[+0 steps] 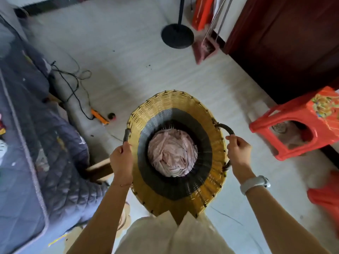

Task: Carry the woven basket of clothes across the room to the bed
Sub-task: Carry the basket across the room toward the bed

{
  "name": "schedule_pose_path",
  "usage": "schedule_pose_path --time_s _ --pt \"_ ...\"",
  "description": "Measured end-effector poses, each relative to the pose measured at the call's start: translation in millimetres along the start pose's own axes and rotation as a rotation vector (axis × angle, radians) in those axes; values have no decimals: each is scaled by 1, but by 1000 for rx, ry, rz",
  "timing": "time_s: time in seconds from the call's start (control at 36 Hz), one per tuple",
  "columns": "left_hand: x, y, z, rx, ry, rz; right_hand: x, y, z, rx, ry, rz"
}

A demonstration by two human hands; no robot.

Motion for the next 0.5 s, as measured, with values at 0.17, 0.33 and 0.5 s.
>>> schedule_pose_path --time_s 0.17,0.33,0.5 --pt "18 -69 49 40 -63 4 67 50 86 -22 103 -9" --pt "30 -131 107 -2 -147 -87 143 105 167 -62 210 -26" --pt "24 -176 160 -23 -162 -155 211 145 220 -82 290 -40"
Point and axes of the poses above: each hand's wrist, its own z-axis towards the middle knuckle, its own x-axis out of the palm, y = z × x, the point moved 1 cm from there along z, towards the middle knuckle, and after that the axes turned 13 degrees about z, right-handed, at the moved point
